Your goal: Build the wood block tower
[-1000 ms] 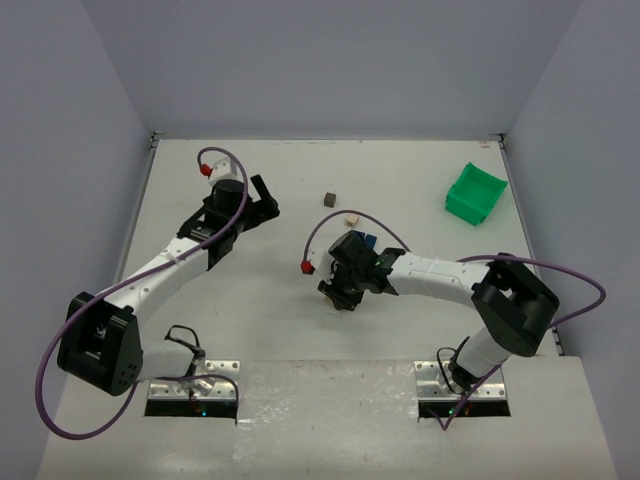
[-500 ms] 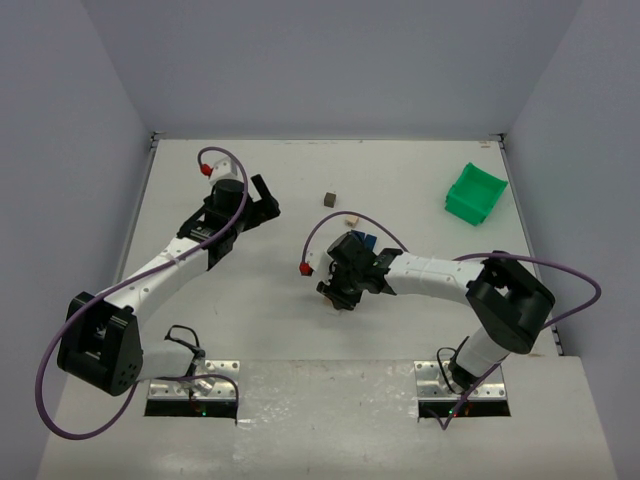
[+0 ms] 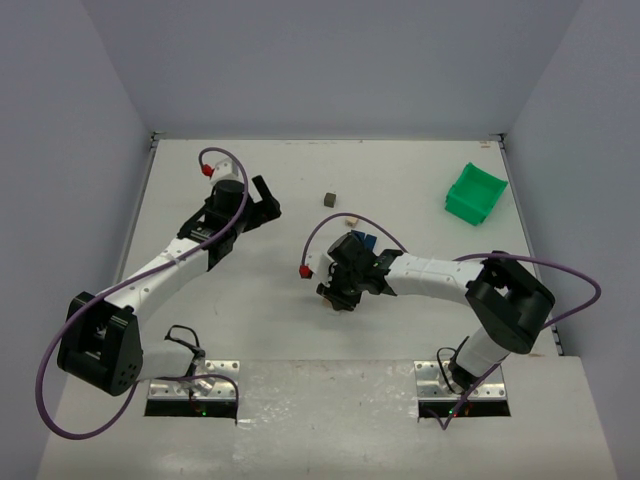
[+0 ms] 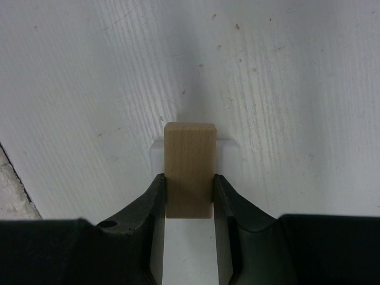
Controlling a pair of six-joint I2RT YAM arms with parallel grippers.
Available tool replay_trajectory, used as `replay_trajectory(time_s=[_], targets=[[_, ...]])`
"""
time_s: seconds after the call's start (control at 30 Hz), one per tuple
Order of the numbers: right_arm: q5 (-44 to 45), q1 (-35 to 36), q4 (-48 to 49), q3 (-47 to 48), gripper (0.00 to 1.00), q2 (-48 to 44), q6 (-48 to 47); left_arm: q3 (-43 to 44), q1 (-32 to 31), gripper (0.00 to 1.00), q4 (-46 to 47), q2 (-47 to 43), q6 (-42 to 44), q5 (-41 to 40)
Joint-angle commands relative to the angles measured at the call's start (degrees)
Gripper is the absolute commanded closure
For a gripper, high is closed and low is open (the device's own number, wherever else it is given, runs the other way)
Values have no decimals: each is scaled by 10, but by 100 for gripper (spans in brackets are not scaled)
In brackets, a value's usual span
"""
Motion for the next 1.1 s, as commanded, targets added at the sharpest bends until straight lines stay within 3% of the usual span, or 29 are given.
replay_trajectory(time_s=[0.0,0.73,0.93,1.07], targets=[[-2,3,22,1,79,-4,-16,-1,2,0,34,-17,5,11],[9,0,17,-1,71,2,-15,-3,2,0,37,-17,6,22],[15,0,16,1,59,3,-13,-3,2,0,40,-17,6,22],[12,0,10,4,57,4,-9,-4,2,0,41,-16,5,21]])
